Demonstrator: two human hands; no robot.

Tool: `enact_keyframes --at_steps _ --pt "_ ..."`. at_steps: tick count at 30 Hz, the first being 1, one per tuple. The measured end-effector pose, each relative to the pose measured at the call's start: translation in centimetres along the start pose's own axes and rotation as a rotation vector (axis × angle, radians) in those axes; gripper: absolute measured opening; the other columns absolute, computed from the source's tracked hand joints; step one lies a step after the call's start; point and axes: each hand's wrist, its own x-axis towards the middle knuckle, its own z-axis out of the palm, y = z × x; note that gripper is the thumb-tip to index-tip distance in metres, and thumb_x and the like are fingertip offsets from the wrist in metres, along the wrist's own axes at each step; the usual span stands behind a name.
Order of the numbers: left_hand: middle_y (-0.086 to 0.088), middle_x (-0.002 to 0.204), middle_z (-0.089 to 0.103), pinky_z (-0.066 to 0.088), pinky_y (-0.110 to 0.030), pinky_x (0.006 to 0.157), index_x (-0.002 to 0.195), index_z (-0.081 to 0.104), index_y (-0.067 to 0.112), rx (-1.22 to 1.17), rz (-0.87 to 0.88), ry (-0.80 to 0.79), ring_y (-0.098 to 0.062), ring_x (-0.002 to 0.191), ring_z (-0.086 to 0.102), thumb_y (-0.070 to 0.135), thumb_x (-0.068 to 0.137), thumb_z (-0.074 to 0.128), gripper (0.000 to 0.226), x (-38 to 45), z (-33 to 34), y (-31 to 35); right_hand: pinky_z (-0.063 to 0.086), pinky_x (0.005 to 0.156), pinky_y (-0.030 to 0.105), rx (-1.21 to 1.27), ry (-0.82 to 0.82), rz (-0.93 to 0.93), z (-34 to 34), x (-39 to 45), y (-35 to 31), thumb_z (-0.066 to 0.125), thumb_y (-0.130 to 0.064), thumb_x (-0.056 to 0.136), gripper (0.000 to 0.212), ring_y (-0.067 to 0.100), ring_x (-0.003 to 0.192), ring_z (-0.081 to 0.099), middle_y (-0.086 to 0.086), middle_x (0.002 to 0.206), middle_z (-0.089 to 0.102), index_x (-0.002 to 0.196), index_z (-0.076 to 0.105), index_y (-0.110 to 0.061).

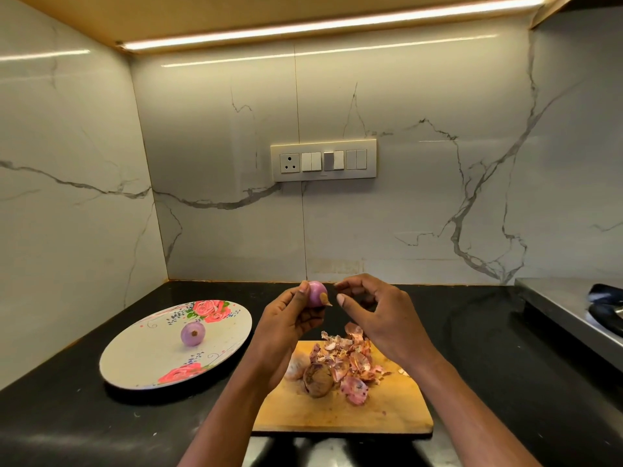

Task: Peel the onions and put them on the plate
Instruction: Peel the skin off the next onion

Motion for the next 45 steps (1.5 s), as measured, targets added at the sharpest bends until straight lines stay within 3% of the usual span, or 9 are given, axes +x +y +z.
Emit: enact_keyframes --at_steps 8,13,17,27,37,45 --pt "-0.011 0.105 0.075 0.056 -0.029 0.084 0.117 0.069 0.013 -0.056 -0.053 0.014 -0.02 0.097 0.07 0.035 0.102 0.047 0.034 0.1 0.0 0.0 0.056 0.076 0.012 0.006 -0.041 -0.054 0.5 -0.1 -0.7 0.075 -0.034 0.087 0.023 -0.008 0.094 0.066 -0.025 0.097 0.07 0.108 0.068 -0.036" --pt "-0.013 0.109 0.071 0.055 -0.028 0.083 0.12 0.063 0.01 -0.039 -0.036 0.041 -0.019 0.096 0.07 0.043 0.087 0.058 0.047 0.2 0.1 -0.3 0.055 0.074 0.011 -0.075 -0.023 -0.084 0.5 -0.2 -0.5 0.074 -0.042 0.086 0.026 -0.004 0.091 0.066 -0.027 0.098 0.068 0.112 0.07 -0.037" --pt "-0.015 0.109 0.068 0.055 -0.028 0.081 0.119 0.058 0.01 0.003 -0.034 0.043 -0.019 0.092 0.069 0.046 0.083 0.062 0.052 0.2 0.1 -0.6 0.054 0.073 0.012 -0.27 0.026 -0.178 0.6 -0.6 -0.4 0.072 -0.038 0.089 0.023 0.0 0.085 0.065 -0.02 0.1 0.072 0.111 0.073 -0.033" --pt "-0.009 0.103 0.068 0.055 -0.023 0.073 0.113 0.055 0.011 0.24 0.049 0.021 -0.009 0.079 0.071 0.048 0.084 0.06 0.047 0.4 -0.1 -0.9 0.034 0.069 -0.001 -0.455 0.033 -0.225 0.5 -0.9 -0.4 0.07 -0.038 0.091 0.019 -0.001 0.083 0.066 -0.015 0.096 0.075 0.108 0.075 -0.03" --pt "-0.01 0.105 0.065 0.052 -0.018 0.067 0.11 0.054 0.011 0.377 -0.034 -0.062 -0.011 0.081 0.068 0.037 0.095 0.058 0.03 0.3 -1.0 -1.0 0.047 0.07 0.01 -0.4 -0.209 -0.223 0.9 -0.9 0.7 0.064 -0.03 0.097 0.013 0.0 0.081 0.062 -0.011 0.094 0.07 0.107 0.07 -0.024" --pt "-0.011 0.104 0.064 0.053 -0.019 0.07 0.113 0.055 0.009 0.271 -0.022 -0.066 -0.01 0.08 0.065 0.043 0.091 0.056 0.041 0.0 -0.6 -0.7 0.051 0.072 0.008 -0.262 -0.122 -0.168 1.0 -0.8 0.4 0.07 -0.027 0.093 0.009 -0.006 0.078 0.062 -0.018 0.086 0.061 0.101 0.069 -0.024"
